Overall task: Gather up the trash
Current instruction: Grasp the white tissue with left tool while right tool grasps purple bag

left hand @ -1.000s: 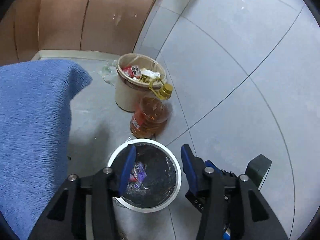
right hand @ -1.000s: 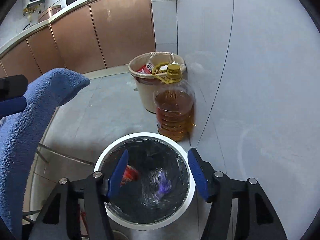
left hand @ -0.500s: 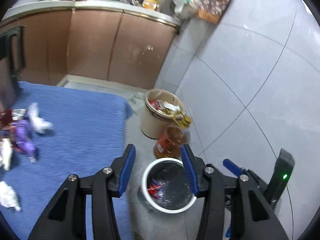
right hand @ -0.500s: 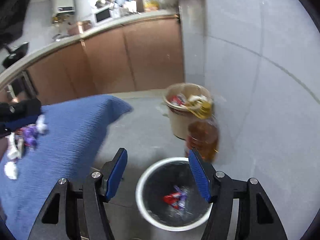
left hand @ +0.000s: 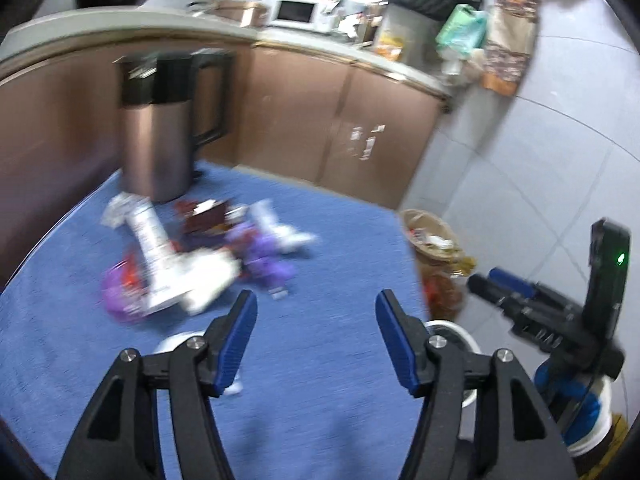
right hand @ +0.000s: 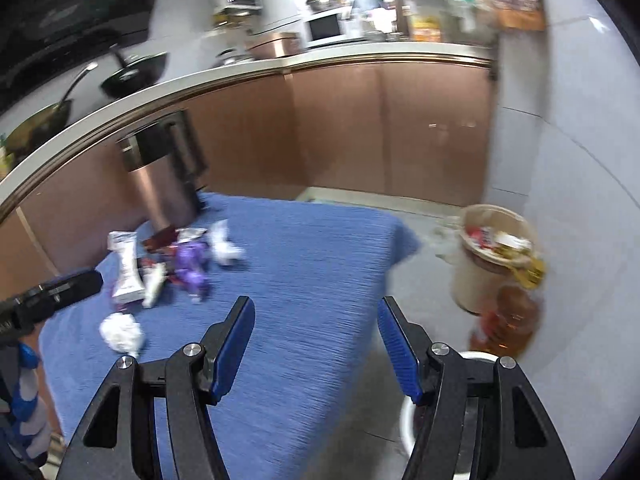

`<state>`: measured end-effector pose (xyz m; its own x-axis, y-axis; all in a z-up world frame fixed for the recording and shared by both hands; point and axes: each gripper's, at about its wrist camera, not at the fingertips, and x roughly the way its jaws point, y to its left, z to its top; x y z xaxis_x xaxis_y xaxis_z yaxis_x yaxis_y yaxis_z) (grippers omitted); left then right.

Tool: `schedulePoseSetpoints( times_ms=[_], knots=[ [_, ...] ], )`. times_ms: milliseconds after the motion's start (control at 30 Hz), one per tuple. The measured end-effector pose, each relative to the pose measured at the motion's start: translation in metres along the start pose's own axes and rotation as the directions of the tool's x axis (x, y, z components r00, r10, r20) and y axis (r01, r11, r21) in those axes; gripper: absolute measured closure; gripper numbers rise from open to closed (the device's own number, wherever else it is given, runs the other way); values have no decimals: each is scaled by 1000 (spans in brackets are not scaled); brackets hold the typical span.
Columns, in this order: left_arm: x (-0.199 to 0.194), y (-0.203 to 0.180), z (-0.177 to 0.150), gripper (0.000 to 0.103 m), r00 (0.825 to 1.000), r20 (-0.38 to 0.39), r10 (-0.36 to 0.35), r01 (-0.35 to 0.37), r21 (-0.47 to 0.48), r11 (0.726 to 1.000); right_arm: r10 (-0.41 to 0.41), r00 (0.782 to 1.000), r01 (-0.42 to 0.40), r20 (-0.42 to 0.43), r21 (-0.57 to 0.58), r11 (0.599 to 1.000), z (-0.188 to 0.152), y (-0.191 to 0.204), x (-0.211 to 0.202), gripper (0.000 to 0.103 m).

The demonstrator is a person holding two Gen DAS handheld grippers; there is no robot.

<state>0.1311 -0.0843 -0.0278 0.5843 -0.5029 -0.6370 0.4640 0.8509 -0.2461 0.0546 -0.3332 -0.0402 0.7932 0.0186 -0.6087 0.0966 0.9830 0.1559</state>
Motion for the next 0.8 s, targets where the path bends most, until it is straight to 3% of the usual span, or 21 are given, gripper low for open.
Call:
schedulePoseSetpoints(
  times_ms=[133,300,667,800],
  knots=[
    [9,49,-19,43,997,-46,56,-60,-71,996,68,996,-72,-60,-71,995,7,36,38,42],
    [32,78,-36,43,991,-108,81,-91,-94,991,127,982,-148,-138,-153,977,11,75,93,42],
    [69,91,-56,44,983,-181,34,-54,-106,993,160,960,-211,-230,-217,953,18,113,175,43],
    [75,89,-54,47,984,-178,28,-47,-104,993,177,953,-231,-247,-212,949,19,116,188,53]
  ],
)
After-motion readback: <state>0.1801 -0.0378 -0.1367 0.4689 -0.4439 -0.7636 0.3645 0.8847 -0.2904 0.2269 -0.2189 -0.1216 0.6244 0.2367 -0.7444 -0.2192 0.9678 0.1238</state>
